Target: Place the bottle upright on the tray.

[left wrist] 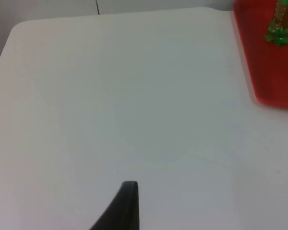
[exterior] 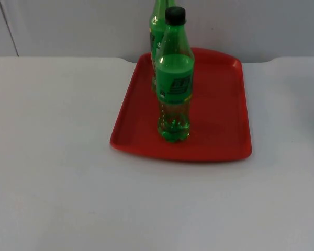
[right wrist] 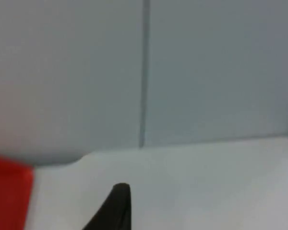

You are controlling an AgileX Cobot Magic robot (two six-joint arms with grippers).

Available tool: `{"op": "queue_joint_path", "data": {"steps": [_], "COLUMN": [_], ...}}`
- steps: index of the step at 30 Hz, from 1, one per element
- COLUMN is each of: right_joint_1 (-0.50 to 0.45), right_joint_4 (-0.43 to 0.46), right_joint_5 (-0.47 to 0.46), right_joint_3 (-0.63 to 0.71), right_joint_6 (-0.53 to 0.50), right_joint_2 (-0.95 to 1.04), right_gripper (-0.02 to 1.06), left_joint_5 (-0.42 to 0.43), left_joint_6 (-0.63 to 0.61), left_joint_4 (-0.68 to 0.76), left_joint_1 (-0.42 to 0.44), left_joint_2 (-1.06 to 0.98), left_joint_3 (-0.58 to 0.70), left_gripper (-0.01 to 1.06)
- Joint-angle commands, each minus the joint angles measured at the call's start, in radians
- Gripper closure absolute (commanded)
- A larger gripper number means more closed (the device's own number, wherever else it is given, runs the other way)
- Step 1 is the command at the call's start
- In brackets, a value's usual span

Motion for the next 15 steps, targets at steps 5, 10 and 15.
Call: {"op": "queue_joint_path", "data": {"steps": [5,10,15], "right_joint_1": [-0.004,-0.004,-0.004], "right_joint_4": [0.507,0.747,0.847], "right_joint_5": [0.079,0.148,0.125], "right_joint_3": [-0.002,-0.002,0.043], "right_joint_6": [-0.483,-0.731,-0.831], "right_joint_2": [-0.002,-0.010,-0.070], "right_gripper": [-0.01,-0.01,-0.01], "left_joint_5": [-0.002,-0.002,-0.002], "left_joint_6": [-0.001,-0.001,-0.001], "left_joint_4": [0.001,0.001,0.001], "left_joint_1": [0.004,0.004,0.004], "left_joint_2": [-0.002,-0.002,-0.002], "left_joint_3": [0.004,0.004,0.004], "left_gripper": [0.00,0.00,0.00]}}
